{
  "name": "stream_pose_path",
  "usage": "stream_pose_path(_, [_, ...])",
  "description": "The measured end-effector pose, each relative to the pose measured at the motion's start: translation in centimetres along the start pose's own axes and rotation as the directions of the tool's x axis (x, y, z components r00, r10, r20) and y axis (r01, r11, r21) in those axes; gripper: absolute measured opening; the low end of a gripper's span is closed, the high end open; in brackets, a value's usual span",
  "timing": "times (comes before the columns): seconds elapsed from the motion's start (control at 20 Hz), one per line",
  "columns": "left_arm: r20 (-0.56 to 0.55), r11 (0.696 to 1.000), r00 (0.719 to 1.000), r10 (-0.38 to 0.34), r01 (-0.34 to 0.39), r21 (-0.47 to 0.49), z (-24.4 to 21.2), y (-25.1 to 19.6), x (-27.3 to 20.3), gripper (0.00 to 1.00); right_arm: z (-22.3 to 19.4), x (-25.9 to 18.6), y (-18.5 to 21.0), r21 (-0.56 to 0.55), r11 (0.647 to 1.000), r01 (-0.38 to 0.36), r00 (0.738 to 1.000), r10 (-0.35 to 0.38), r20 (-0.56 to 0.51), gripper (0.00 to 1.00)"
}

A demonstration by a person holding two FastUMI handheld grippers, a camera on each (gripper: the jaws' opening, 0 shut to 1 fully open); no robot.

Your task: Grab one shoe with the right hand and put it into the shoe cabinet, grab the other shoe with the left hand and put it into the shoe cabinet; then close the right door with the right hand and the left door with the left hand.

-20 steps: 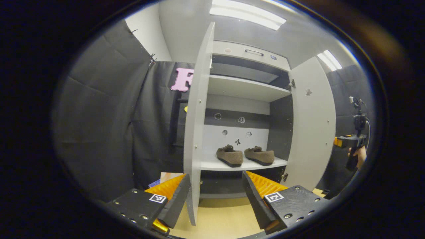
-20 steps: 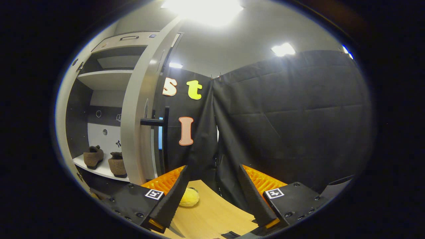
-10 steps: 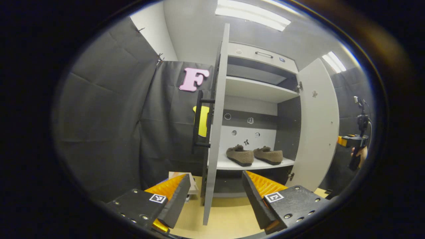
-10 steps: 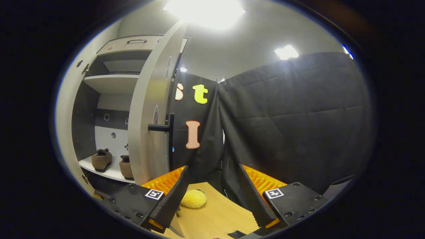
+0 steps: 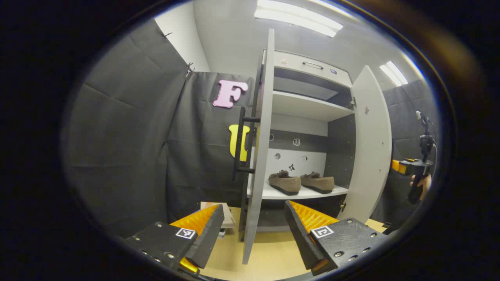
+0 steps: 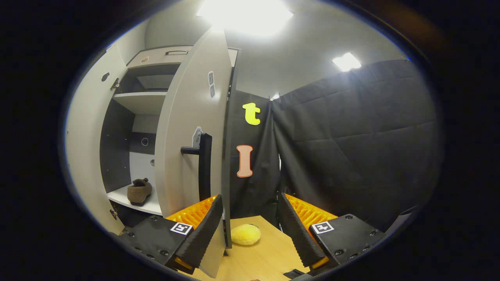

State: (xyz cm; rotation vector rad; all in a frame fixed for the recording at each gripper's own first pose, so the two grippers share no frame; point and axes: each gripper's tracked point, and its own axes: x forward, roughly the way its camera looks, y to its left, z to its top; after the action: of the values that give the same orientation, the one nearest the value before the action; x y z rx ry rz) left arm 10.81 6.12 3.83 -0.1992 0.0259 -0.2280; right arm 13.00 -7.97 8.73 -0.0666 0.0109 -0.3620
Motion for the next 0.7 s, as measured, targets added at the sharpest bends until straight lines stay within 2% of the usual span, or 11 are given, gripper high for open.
stream_pose_path(0.1, [-0.001, 1.0, 1.0, 0.012, -0.012, 0.002, 0.1, 0.5, -0.3, 0.9, 0.0, 0.0, 1.3, 0.01, 1.0, -0.024, 1.0, 0.024, 0.004, 0.92])
stream_pose_path(0.15, [-0.001, 1.0, 1.0, 0.018, -0.018, 0.004, 0.1, 0.8, -0.4, 0.94, 0.0, 0.0, 1.9, 0.014, 0.999, -0.039, 0.999, 0.038, 0.005, 0.92])
stream_pose_path(0.25, [-0.001, 1.0, 1.0, 0.03, -0.03, 0.006, 0.2, 1.4, -0.7, 0.9, 0.0, 0.3, 3.0, 0.02, 0.997, -0.069, 0.998, 0.069, 0.007, 0.92])
stream_pose_path(0.3, [-0.002, 0.999, 0.999, 0.037, -0.037, 0.008, 0.2, 1.6, -0.8, 0.9, 0.0, 0.4, 3.6, 0.02, 0.997, -0.081, 0.997, 0.081, 0.007, 0.95])
stream_pose_path(0.35, [-0.003, 0.999, 0.999, 0.044, -0.044, 0.011, 0.1, 1.9, -0.9, 0.87, -0.2, 0.8, 4.3, 0.014, 0.996, -0.093, 0.996, 0.093, 0.001, 0.92])
stream_pose_path(0.4, [-0.004, 0.999, 0.999, 0.051, -0.051, 0.015, 0.2, 2.2, -0.9, 0.9, -0.5, 1.0, 5.0, 0.006, 0.994, -0.106, 0.994, 0.106, -0.009, 0.95])
stream_pose_path(0.55, [-0.002, 0.997, 0.997, 0.077, -0.077, 0.025, 0.4, 3.0, -1.0, 0.9, -1.0, 1.3, 6.9, -0.012, 0.989, -0.146, 0.989, 0.145, -0.027, 0.95])
stream_pose_path(0.6, [-0.003, 0.996, 0.996, 0.085, -0.085, 0.027, 0.6, 3.5, -1.0, 0.97, -1.1, 1.2, 7.3, -0.015, 0.988, -0.155, 0.988, 0.154, -0.028, 0.92])
stream_pose_path(0.65, [-0.002, 0.995, 0.996, 0.094, -0.094, 0.029, 0.7, 3.9, -1.0, 0.9, -1.2, 1.3, 7.8, -0.017, 0.986, -0.164, 0.986, 0.163, -0.027, 0.92])
stream_pose_path(0.7, [-0.001, 0.994, 0.995, 0.101, -0.101, 0.031, 0.8, 4.2, -1.0, 0.9, -1.2, 1.2, 8.2, -0.018, 0.985, -0.172, 0.985, 0.172, -0.029, 0.95])
